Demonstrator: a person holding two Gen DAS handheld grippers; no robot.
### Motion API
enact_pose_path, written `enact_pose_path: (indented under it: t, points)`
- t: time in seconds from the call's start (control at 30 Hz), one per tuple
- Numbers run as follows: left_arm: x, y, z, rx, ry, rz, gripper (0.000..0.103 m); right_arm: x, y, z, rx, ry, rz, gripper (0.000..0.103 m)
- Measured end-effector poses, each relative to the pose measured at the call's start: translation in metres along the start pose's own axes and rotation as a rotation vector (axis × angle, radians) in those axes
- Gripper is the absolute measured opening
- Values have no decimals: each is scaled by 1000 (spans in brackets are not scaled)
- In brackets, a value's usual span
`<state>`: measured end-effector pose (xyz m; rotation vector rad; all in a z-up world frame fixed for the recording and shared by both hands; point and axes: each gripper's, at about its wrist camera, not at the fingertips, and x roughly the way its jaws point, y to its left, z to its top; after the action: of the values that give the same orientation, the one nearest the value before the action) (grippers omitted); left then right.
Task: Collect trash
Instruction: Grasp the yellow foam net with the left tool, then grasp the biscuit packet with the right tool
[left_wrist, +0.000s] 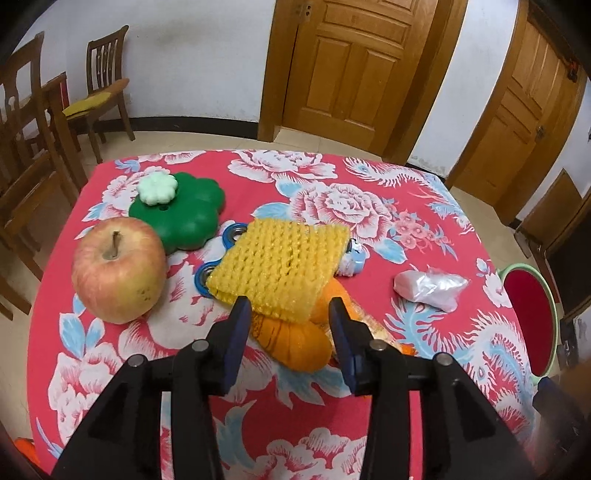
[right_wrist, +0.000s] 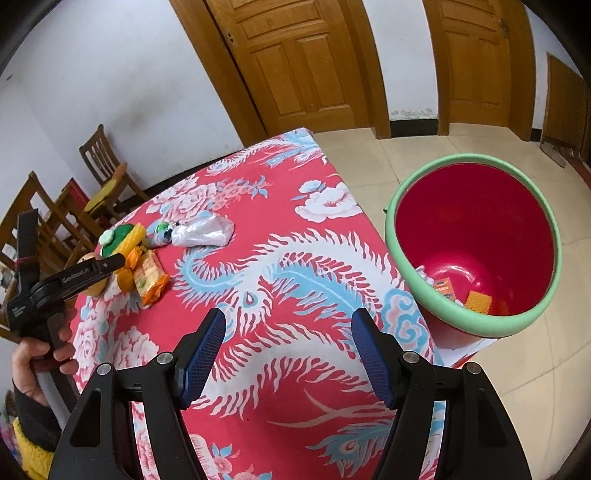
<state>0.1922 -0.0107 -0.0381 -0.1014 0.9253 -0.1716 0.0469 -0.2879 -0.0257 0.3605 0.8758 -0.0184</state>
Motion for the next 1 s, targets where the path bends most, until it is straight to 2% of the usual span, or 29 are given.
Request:
enact_pose_path:
  t: [0.03, 0.07, 0.13, 0.2, 0.33, 0.7, 1.0]
  points:
    - [1, 1, -1, -5, 0, 5, 41, 1, -1, 0, 2, 3, 1, 72]
    - [2, 2, -1, -18, 0, 4, 30, 2, -1, 0, 3, 4, 1, 72]
    - [3, 6, -2, -49, 3, -28, 24, 3, -3, -1, 9, 8, 0, 72]
    - [-2, 9, -3, -60, -18, -41, 13, 3, -5, -1, 14, 11, -1, 72]
    - [-15, 10, -5, -54, -59, -56, 3, 5, -6, 0, 18, 14, -1, 72]
    - [-60, 27, -21, -122, -130, -124, 2, 15, 27, 6, -64, 30, 41, 72]
    - [-76, 59, -36, -202, -151, -27, 2, 45, 80, 12, -176, 81, 120, 72]
